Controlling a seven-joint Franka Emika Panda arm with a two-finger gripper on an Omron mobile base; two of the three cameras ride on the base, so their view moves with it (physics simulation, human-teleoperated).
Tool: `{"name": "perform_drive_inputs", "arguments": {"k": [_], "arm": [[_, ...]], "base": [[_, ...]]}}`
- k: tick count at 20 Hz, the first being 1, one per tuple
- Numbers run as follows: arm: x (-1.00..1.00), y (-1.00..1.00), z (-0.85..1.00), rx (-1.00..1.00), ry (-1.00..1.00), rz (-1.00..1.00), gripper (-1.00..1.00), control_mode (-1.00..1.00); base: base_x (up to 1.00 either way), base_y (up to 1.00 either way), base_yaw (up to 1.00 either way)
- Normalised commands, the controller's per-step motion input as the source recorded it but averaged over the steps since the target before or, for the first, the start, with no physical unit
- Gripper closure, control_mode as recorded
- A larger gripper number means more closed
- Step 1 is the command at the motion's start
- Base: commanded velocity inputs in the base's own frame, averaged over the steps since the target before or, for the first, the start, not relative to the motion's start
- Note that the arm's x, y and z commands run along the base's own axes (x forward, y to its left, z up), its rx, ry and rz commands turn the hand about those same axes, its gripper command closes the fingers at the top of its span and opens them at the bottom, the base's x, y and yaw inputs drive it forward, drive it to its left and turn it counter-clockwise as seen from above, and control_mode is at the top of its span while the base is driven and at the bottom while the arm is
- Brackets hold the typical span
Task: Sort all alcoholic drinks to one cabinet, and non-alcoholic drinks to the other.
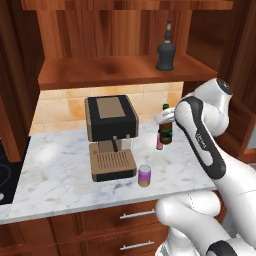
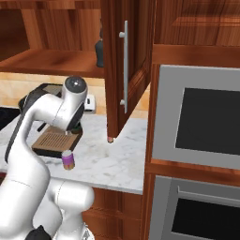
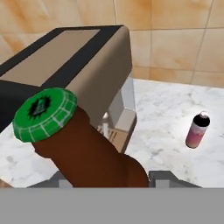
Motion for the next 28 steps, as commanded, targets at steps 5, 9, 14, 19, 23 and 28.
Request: {"name": "perform_drive_inputs", "arguments": {"k": [5, 9, 14, 19, 23, 28], "arm": [[-0.65, 0.15, 0.79, 0.06, 0.00, 0.00, 1.00, -1.00], [-0.54, 0.27, 0.93, 0.06, -0.03, 0.00, 1.00, -1.00], [-0.39, 0.27, 0.90, 0.04, -0.03, -0.02, 1.00, -1.00], [-0.03, 0.28, 0.83, 0.01, -0.07, -0.03, 1.00, -1.00], [0.15, 0.32, 0.59, 0.00, -0.08, -0.04, 1.00, -1.00], [0.40, 0.25, 0.23, 0.00, -0.07, -0.03, 1.00, -1.00]], "base": [[0.00, 0.00, 0.00], [0.00, 0.00, 0.00], [0.00, 0.00, 0.00], [0.00, 0.00, 0.00], [0.00, 0.00, 0.00], [0.00, 0.00, 0.00]]}}
